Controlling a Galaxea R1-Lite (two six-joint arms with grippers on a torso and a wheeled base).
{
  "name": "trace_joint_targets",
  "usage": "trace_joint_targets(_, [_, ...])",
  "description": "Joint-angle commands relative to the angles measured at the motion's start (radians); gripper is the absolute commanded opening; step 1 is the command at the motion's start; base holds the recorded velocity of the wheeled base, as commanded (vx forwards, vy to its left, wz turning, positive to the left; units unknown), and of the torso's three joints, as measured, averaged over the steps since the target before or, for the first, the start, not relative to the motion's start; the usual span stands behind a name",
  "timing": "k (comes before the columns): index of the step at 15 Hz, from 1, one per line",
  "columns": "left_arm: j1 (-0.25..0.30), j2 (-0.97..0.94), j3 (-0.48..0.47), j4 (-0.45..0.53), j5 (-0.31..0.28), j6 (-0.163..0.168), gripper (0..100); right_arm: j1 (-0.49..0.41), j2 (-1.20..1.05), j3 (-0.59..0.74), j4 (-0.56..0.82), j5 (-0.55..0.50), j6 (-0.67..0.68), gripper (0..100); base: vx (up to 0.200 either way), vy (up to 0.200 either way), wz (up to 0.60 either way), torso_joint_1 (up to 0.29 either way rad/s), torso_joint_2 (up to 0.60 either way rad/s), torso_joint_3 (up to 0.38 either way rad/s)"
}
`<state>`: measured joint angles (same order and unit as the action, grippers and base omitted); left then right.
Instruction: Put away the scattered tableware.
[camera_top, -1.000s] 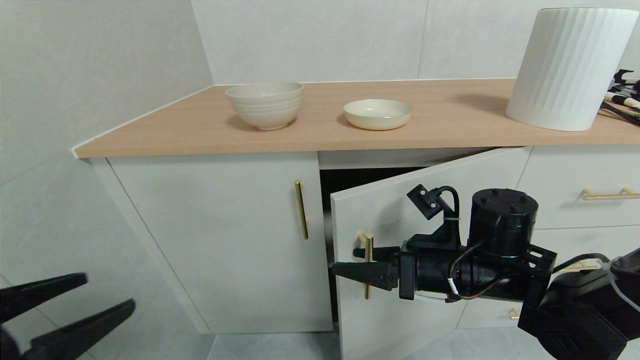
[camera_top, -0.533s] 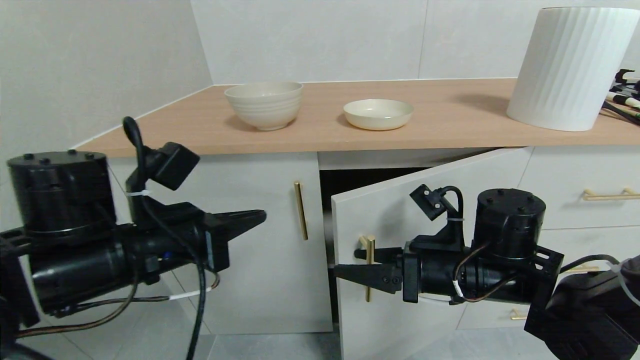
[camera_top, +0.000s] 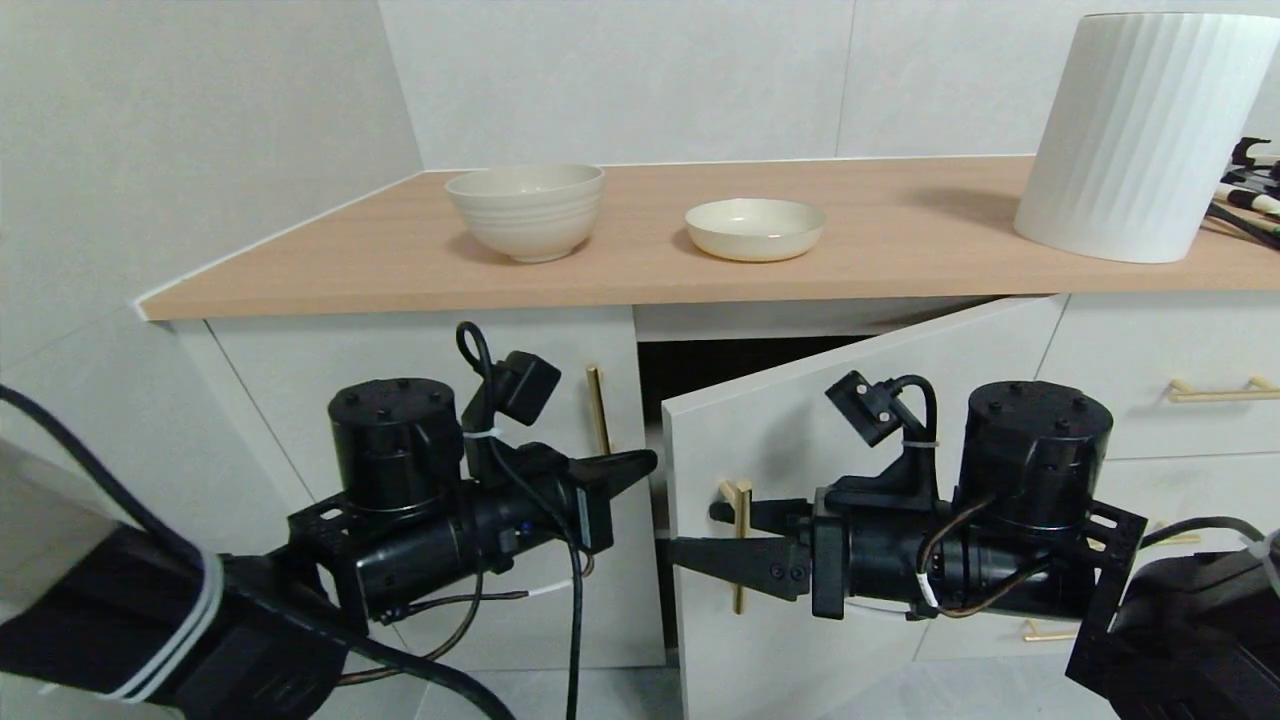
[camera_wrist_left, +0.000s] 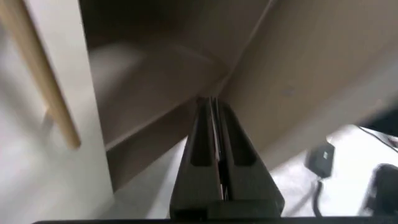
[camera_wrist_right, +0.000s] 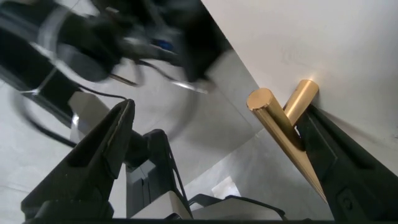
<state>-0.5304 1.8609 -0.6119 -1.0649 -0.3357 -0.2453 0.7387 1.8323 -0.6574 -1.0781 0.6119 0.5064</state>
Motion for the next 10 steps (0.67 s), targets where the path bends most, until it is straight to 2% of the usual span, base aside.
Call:
trace_joint_targets(1, [-0.019,0.132,-0.005,-0.067,-0.002,0.000,0,0.002,-0.001,0.002,0.003,0.005,0.001,100,0.000,0.000,0.00,0.000,0.00,0.000])
trace_joint_targets(4, [-0.069,0.182,-0.062,-0.096,0.004,-0.005,0,0.001,0.004,0.010,0.003,0.003,0.000,100,0.000,0.000,0.00,0.000,0.00,0.000])
trace_joint_targets(10, [-0.079,0.129,-0.038,-0.096,0.006,-0.005,0,-0.033,-0.002,0.012,0.003,0.000,-0.019,100,0.000,0.000,0.00,0.000,0.00,0.000])
